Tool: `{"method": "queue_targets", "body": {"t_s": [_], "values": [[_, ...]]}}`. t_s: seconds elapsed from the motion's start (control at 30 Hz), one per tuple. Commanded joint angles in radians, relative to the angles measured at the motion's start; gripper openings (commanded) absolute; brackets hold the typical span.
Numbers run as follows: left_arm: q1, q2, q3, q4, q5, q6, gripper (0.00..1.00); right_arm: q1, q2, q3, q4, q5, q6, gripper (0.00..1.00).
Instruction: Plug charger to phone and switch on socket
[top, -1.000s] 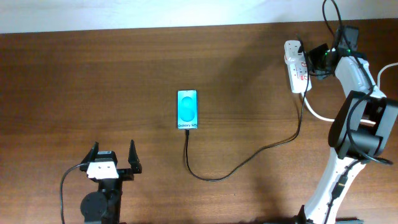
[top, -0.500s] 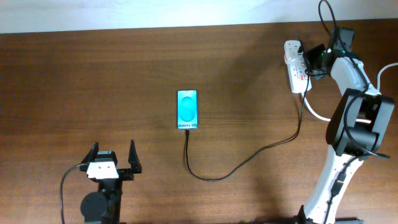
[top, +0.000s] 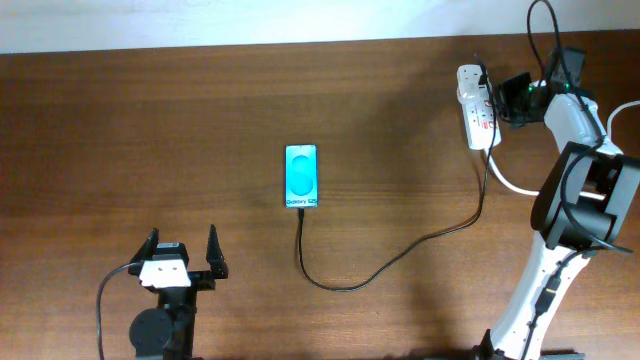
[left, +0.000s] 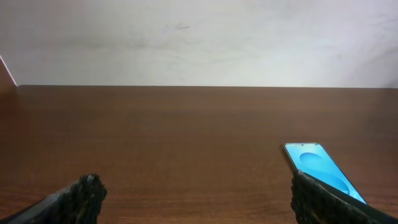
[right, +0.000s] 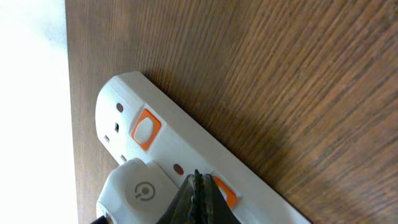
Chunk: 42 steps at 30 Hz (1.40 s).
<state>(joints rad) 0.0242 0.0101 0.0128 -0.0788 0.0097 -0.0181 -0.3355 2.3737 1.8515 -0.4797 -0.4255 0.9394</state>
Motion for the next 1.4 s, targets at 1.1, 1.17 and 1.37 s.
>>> {"method": "queue_targets", "body": {"t_s": [1.1, 1.17, 1.37], "values": [[-0.004, -0.004, -0.004, -0.005, -0.006, 0.015, 0.99, 0.048, -0.011, 0.037, -0.148, 0.190, -0.089, 0.04], [-0.004, -0.004, -0.004, -0.005, -0.006, 0.015, 0.99, 0.048, -0.011, 0.037, -0.140, 0.188, -0.085, 0.04], [-0.004, -0.004, -0.004, -0.005, -0.006, 0.015, 0.99, 0.047, -0.011, 0.037, -0.059, 0.061, -0.067, 0.04]]}}
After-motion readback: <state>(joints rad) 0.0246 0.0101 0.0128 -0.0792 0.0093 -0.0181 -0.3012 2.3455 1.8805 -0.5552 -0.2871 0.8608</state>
